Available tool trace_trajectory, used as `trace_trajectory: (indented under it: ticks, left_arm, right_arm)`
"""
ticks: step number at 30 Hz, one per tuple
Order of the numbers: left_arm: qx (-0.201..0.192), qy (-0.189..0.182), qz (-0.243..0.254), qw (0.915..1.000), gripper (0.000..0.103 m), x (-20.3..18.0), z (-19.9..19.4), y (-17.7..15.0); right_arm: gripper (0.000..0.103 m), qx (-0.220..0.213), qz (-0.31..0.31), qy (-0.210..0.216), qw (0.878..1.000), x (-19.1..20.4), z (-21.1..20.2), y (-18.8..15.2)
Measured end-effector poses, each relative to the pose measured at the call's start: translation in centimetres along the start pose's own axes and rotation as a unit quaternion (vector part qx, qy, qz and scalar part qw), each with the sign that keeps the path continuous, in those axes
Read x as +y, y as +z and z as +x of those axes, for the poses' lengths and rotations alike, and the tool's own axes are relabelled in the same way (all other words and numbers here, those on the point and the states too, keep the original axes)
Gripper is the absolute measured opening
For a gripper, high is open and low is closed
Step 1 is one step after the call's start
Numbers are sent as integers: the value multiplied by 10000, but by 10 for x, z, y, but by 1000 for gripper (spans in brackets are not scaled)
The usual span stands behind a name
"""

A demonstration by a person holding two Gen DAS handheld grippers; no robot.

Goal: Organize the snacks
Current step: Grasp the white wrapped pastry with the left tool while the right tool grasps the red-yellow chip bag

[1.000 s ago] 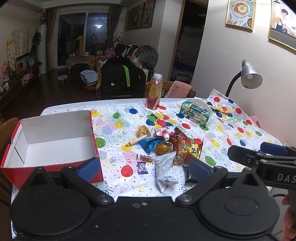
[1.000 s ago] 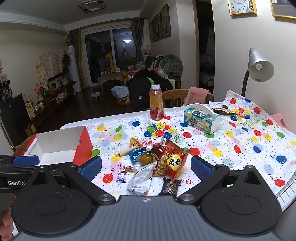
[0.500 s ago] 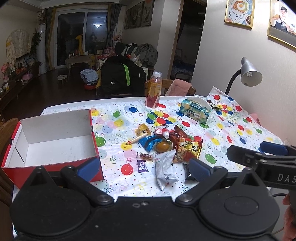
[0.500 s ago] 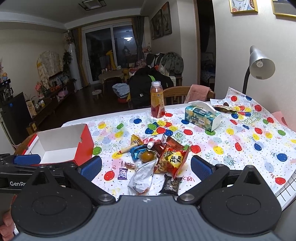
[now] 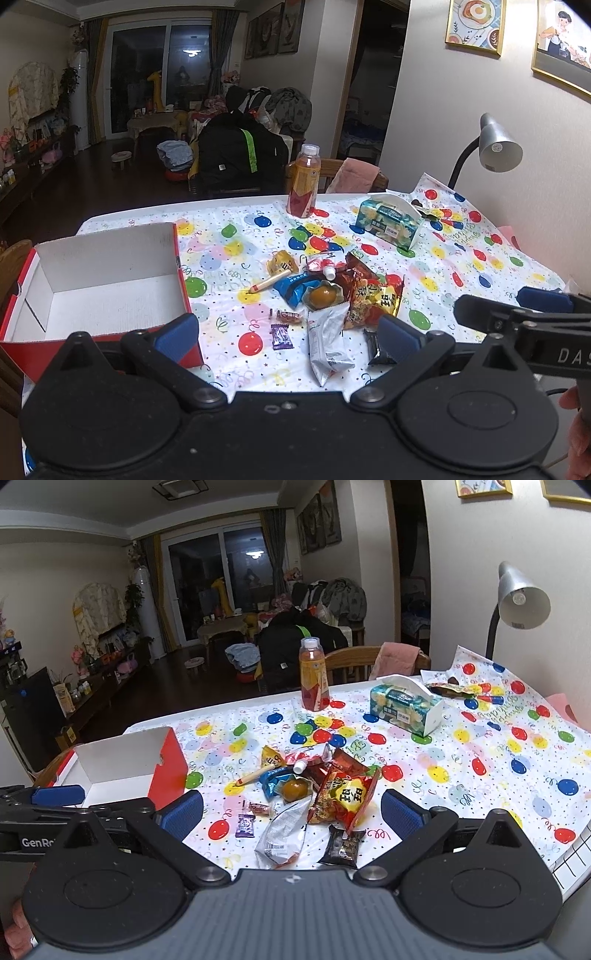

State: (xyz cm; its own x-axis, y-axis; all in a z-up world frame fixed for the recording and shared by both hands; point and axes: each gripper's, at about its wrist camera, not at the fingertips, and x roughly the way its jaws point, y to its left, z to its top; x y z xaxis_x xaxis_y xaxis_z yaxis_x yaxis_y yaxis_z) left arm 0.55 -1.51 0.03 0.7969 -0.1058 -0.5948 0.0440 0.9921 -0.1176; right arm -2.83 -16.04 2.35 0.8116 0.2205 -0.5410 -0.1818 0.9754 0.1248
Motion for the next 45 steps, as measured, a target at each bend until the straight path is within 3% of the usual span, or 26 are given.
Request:
trace_trajectory:
  ticks: [12,25,34,41,45]
  left_arm:
    - [-81,66,66,9999,103,-14,35,12]
    - [196,134,-4,9997,101,-43,107,13]
    - [627,240,-95,9977,91,-56,163,5]
    - [1245,186,-132,9920,79,-61,205,-10]
    - [1585,202,-125,9871,73,-64,223,-17]
  right_arm:
    - [103,211,126,93,9997,-38,41,10]
    - [102,751,-111,227,9969,-89,123,23]
    - [98,1130,-341,349,9924,-109,190,23]
    - [98,1660,-217,632,9839,-119,233,16]
    - [86,1954,-150,643,9785,-121,254,10]
